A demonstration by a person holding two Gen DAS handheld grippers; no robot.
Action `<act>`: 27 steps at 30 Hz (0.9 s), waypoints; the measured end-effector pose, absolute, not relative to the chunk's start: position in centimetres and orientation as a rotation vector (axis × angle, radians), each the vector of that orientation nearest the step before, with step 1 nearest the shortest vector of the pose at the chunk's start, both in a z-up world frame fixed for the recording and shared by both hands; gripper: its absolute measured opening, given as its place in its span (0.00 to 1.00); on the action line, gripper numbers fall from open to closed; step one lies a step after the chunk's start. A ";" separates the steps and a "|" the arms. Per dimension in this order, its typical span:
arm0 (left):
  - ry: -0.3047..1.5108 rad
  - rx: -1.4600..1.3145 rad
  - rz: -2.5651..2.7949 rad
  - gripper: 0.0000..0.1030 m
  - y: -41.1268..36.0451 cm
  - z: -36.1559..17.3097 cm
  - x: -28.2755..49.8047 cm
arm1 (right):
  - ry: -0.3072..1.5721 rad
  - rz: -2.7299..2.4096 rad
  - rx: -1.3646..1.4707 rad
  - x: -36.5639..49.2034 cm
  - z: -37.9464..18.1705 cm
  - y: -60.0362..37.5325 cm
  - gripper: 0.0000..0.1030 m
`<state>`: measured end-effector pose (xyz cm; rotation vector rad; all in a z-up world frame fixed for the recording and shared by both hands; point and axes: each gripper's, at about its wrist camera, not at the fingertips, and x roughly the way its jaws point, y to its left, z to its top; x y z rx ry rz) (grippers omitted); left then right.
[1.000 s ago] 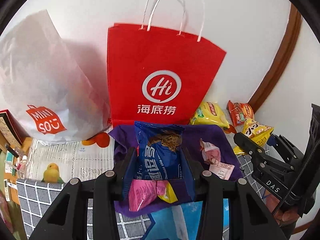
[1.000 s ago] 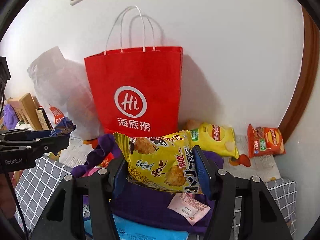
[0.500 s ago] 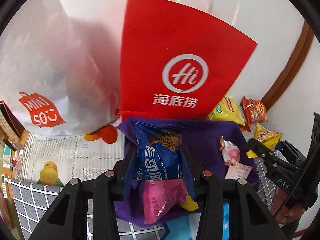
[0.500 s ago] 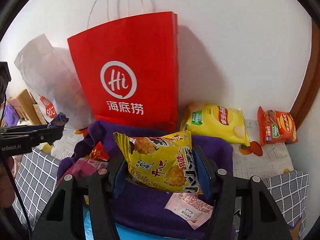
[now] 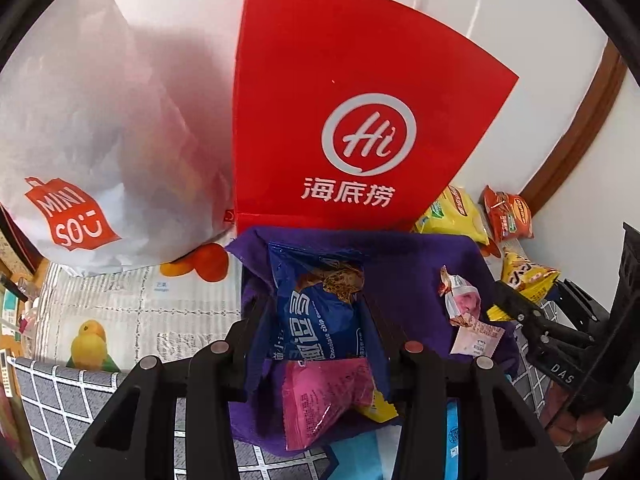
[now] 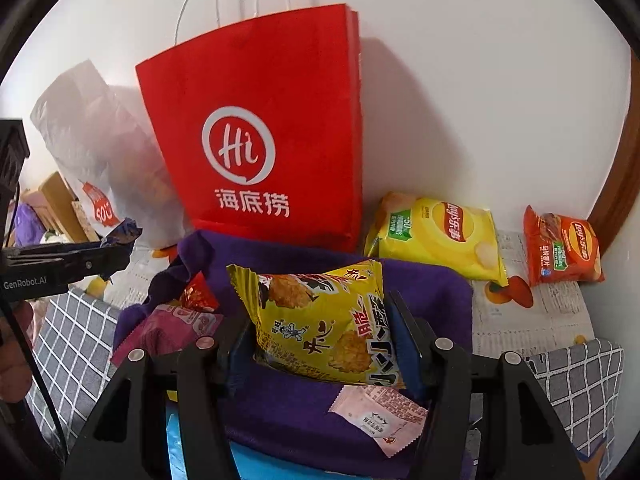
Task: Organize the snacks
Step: 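Lower the blue bag onto the towel with the left tool while the right tool lowers the yellow bag there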
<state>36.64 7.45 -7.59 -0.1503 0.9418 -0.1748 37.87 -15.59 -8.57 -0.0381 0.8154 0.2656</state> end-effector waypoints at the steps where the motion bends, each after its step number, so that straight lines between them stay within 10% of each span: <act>1: 0.945 -0.150 -0.178 0.40 7.4 -7.7 36.7 | 0.816 0.266 -0.045 37.9 -8.7 -15.4 0.58; 27: 0.980 -0.134 -0.176 0.40 6.8 -9.0 37.3 | 0.923 0.347 -0.112 38.2 -11.7 -13.0 0.58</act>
